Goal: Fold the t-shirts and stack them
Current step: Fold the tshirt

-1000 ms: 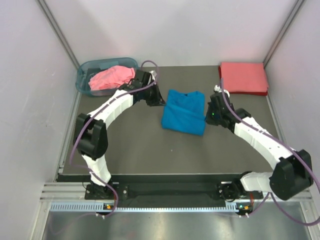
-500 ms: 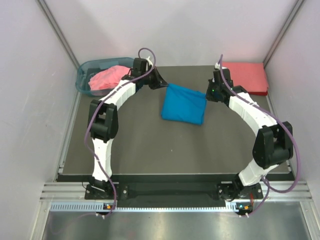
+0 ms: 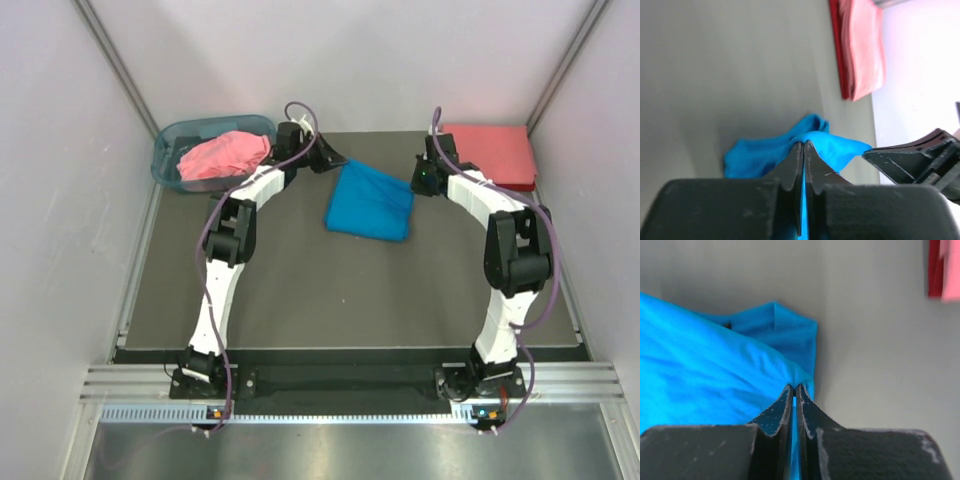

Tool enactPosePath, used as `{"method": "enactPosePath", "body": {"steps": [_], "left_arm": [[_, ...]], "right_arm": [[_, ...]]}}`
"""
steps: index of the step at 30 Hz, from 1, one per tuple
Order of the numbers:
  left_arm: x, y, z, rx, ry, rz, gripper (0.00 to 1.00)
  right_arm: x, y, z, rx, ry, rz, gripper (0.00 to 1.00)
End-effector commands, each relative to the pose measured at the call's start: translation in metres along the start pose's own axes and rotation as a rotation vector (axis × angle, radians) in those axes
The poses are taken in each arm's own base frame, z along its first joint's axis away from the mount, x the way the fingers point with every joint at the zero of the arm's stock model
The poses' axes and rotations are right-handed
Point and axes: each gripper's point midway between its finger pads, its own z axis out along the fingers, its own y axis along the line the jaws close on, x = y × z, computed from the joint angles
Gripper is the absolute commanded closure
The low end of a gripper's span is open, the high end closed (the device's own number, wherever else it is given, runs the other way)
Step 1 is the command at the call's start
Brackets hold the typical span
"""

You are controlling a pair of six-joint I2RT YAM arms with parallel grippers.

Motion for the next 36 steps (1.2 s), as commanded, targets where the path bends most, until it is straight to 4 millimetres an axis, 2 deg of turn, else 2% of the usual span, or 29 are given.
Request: {"method": "enactPosePath", "body": {"steps": [1,2,5,6,7,8,9,10,11,12,13,14,15,16,18,19,20,22,23,24,25,27,28,30,31,35,36], "left_arm": [[-0.047,-0.031,0.002,0.129,-0.123,0.074,0.94],[-0.052,-0.032,0.002,0.136,-0.132,0.077,0.88],[-0.052,-0.017,0.005,0.127,-0.134,0.070,0.83],[-0.054,-0.018,0.002,0.122,-0.137,0.072,0.82],[-0.054,-0.016,0.000,0.114,-0.130,0.066,0.83],[-0.053,-0.008,-0.003,0.096,-0.124,0.056,0.82],[-0.057,-0.014,-0.010,0.081,-0.129,0.073,0.82],[-0.058,-0.012,-0.015,0.057,-0.130,0.081,0.82],[-0.045,0.003,-0.018,0.002,-0.098,0.061,0.82],[-0.053,-0.012,-0.030,-0.009,-0.120,0.125,0.82],[-0.049,-0.013,-0.035,-0.024,-0.114,0.137,0.82],[-0.038,-0.018,-0.042,-0.039,-0.094,0.155,0.83],[-0.031,-0.019,-0.044,-0.044,-0.081,0.160,0.83],[-0.017,-0.015,-0.046,-0.056,-0.052,0.155,0.83],[0.001,-0.031,-0.048,-0.038,-0.011,0.190,0.83],[0.010,-0.033,-0.048,-0.038,0.008,0.198,0.84],[0.026,-0.034,-0.047,-0.042,0.039,0.212,0.84],[0.045,-0.032,-0.045,-0.048,0.072,0.210,0.85],[0.062,-0.025,-0.042,-0.055,0.103,0.195,0.85],[0.070,-0.023,-0.042,-0.054,0.118,0.192,0.86],[0.084,-0.013,-0.042,-0.076,0.143,0.176,0.87],[0.095,0.002,-0.045,-0.122,0.156,0.162,0.89],[0.108,0.020,-0.050,-0.166,0.174,0.138,0.89],[0.112,0.032,-0.057,-0.224,0.161,0.133,0.90],[0.122,0.042,-0.063,-0.258,0.173,0.121,0.90],[0.115,0.028,-0.078,-0.290,0.158,0.118,0.90],[0.110,0.022,-0.080,-0.293,0.149,0.122,0.90]], "right_arm": [[-0.054,0.010,0.006,-0.045,-0.132,-0.002,0.98],[-0.051,0.006,0.014,-0.037,-0.119,0.002,0.96],[-0.058,0.005,0.022,-0.041,-0.130,0.004,0.86],[-0.061,0.004,0.022,-0.043,-0.141,0.006,0.75],[-0.062,0.004,0.022,-0.045,-0.145,0.005,0.71],[-0.065,0.004,0.018,-0.044,-0.147,0.003,0.67],[-0.066,0.003,0.014,-0.041,-0.145,0.002,0.64],[-0.069,0.011,0.004,-0.070,-0.146,-0.004,0.63],[-0.062,0.009,-0.002,-0.069,-0.117,-0.002,0.62],[-0.060,0.012,-0.009,-0.087,-0.108,0.000,0.62],[-0.047,0.019,-0.013,-0.133,-0.068,-0.005,0.62],[-0.049,0.027,-0.027,-0.175,-0.082,-0.013,0.64],[-0.033,0.030,-0.030,-0.205,-0.047,-0.020,0.67],[-0.029,0.044,-0.041,-0.286,-0.028,-0.035,0.69],[-0.008,0.065,-0.051,-0.437,0.047,-0.055,0.74],[-0.001,0.068,-0.050,-0.465,0.069,-0.056,0.75],[0.005,0.069,-0.049,-0.481,0.089,-0.061,0.77],[0.025,0.070,-0.042,-0.517,0.132,-0.058,0.80],[0.031,0.068,-0.039,-0.523,0.140,-0.051,0.80],[0.051,0.065,-0.034,-0.539,0.184,-0.037,0.81],[0.057,0.064,-0.024,-0.551,0.178,-0.037,0.82],[0.083,0.056,-0.013,-0.552,0.238,-0.018,0.85],[0.094,0.051,-0.004,-0.554,0.257,-0.010,0.86],[0.111,0.042,0.003,-0.546,0.290,0.001,0.89],[0.114,0.040,0.004,-0.539,0.293,-0.005,0.90],[0.102,0.043,-0.010,-0.552,0.275,-0.028,0.92],[0.089,0.048,-0.018,-0.562,0.247,-0.037,0.92]]}}
